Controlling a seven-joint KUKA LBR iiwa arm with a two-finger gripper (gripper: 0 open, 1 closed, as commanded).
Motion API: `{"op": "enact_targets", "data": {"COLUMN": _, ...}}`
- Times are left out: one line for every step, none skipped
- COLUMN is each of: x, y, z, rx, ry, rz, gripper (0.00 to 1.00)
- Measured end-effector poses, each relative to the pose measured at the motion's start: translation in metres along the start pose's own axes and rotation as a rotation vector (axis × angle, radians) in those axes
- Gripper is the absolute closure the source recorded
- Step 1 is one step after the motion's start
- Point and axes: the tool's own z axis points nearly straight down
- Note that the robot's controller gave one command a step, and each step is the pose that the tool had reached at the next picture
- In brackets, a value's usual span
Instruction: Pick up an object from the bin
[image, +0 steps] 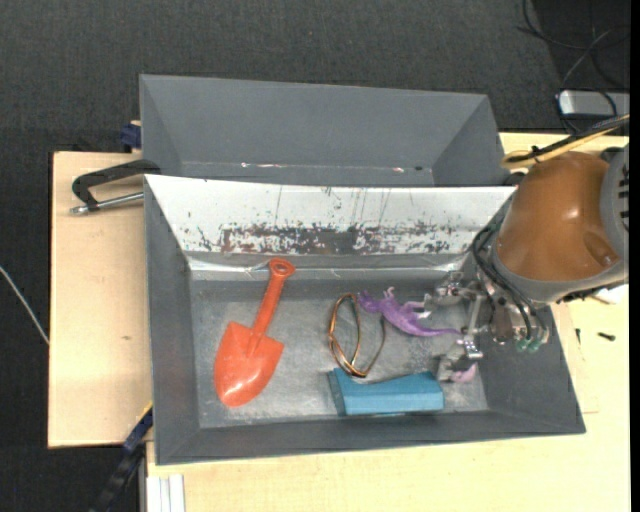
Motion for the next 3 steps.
{"op": "enact_targets", "data": {"x": -0.037, "y": 0.019, "z": 0.038, "rx": 0.002, "ry": -0.019, "rz": 0.115, "gripper": 0.0}}
{"op": "enact_targets", "data": {"x": -0.06, "y": 0.028, "z": 0.071, "rx": -0.003, "ry": 0.0, "rz": 0.176, "gripper": 0.0}}
{"op": "enact_targets", "data": {"x": -0.054, "y": 0.032, "z": 0.071, "rx": -0.002, "ry": -0.004, "rz": 0.251, "gripper": 0.0}}
